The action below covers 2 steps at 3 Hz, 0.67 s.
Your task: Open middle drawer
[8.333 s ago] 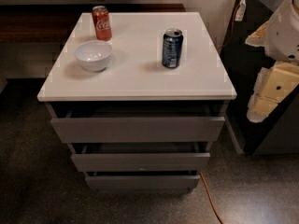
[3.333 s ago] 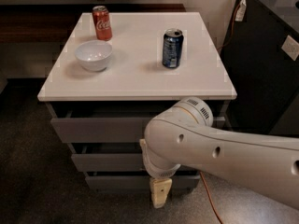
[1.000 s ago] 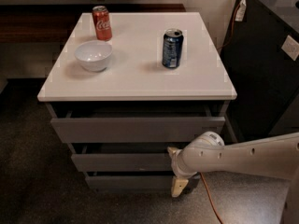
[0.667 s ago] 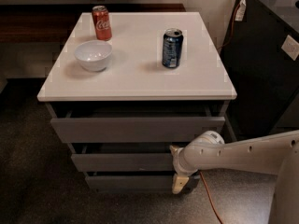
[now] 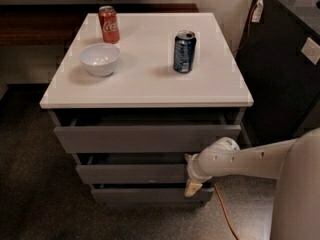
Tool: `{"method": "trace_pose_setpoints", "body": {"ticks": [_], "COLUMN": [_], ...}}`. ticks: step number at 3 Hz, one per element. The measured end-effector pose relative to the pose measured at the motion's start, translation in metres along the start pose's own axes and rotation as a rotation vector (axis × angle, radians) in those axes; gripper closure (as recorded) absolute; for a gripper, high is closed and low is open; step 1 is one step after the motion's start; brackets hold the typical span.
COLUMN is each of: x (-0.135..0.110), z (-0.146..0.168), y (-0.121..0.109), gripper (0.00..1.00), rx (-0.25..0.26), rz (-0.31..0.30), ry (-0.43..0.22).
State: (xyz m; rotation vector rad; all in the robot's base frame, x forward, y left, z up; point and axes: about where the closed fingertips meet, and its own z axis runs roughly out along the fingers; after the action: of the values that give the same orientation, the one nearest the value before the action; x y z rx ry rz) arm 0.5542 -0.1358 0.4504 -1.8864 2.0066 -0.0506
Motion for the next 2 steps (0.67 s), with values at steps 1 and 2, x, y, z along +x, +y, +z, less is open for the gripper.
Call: {"method": "trace_pose_setpoints", "body": {"ticks": [1,2], "x": [0.0016,-0.0008], "z": [0.0063,0.0115], "y": [-0.0056,-0.0012], "gripper": [0.38,0.69], "rx": [0.006,-0.014], "rz": [0.009,-0.003], "ry": [0.001,0.009]}}
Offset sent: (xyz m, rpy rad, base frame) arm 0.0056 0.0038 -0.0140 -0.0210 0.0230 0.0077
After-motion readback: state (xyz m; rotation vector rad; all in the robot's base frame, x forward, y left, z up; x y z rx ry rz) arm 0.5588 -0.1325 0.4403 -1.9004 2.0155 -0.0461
